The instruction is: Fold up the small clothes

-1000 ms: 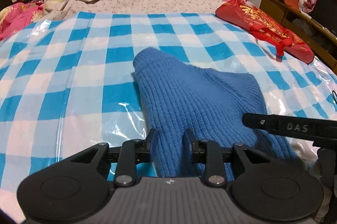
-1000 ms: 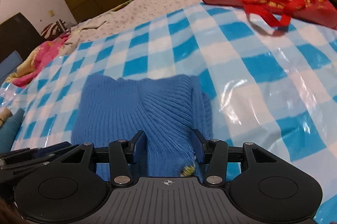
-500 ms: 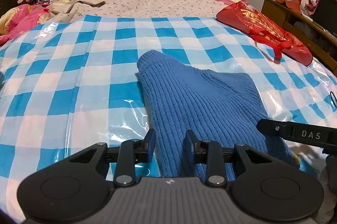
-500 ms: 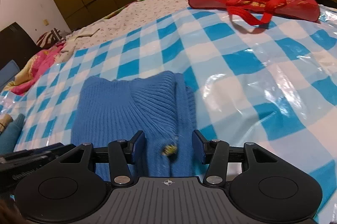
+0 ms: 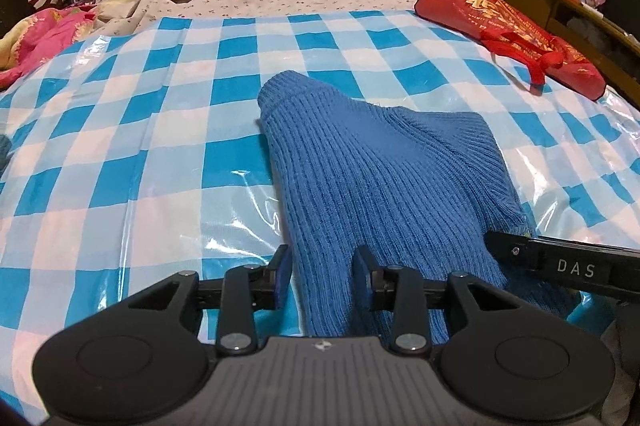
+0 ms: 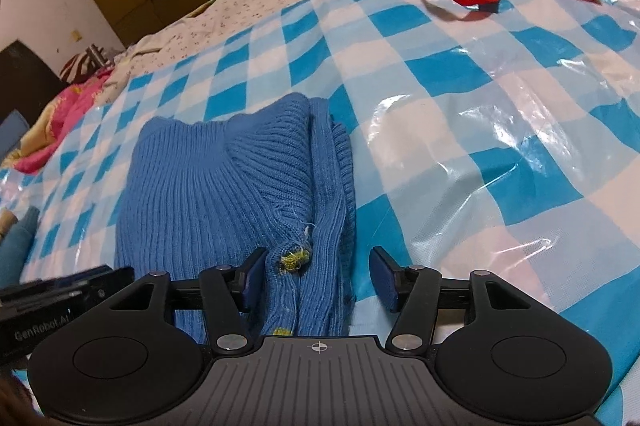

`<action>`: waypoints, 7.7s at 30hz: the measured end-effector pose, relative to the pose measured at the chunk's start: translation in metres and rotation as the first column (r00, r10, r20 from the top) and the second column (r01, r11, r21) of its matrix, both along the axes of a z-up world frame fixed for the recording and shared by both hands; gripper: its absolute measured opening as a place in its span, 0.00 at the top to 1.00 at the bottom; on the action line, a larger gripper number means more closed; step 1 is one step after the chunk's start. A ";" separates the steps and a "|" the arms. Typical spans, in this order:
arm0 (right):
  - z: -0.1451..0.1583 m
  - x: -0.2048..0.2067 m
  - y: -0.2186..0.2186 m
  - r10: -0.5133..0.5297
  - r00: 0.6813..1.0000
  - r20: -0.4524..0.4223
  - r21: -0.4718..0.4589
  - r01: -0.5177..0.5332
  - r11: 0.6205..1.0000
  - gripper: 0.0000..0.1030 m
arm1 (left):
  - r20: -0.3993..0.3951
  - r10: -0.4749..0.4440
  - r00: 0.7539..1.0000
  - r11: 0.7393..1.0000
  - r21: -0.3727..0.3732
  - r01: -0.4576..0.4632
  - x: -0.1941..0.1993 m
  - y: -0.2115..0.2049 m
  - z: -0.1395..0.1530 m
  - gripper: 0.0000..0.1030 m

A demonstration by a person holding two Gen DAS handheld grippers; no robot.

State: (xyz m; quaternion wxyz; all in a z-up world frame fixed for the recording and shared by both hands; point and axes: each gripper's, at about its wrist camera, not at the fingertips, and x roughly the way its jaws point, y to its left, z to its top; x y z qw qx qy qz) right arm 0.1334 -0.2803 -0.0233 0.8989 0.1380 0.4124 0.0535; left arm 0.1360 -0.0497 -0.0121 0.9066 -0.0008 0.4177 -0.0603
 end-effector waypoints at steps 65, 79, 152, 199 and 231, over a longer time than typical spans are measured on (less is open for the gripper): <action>-0.004 0.056 -0.022 0.126 0.985 -0.114 0.272 -0.091 0.958 0.43 | -0.031 -0.051 0.998 0.980 -0.194 0.044 0.024 0.021 -0.010 0.50; 0.027 0.045 -0.066 0.085 0.994 -0.072 0.190 -0.070 0.979 0.71 | 0.001 -0.196 0.981 0.969 -0.153 0.194 0.039 -0.056 -0.001 0.57; 0.047 -0.034 -0.081 -0.081 0.996 -0.043 -0.344 0.062 0.937 0.43 | -0.129 -0.153 0.980 0.985 -0.096 0.142 -0.008 -0.105 0.000 0.31; 0.060 -0.075 -0.062 -0.118 0.991 -0.056 -0.346 0.091 0.934 0.41 | -0.026 -0.029 0.999 1.000 0.001 0.029 -0.039 -0.103 0.013 0.00; 0.058 -0.080 -0.064 -0.124 0.990 -0.062 -0.311 0.099 0.945 0.40 | -0.045 -0.028 0.999 0.997 0.065 0.031 -0.043 -0.119 0.015 0.00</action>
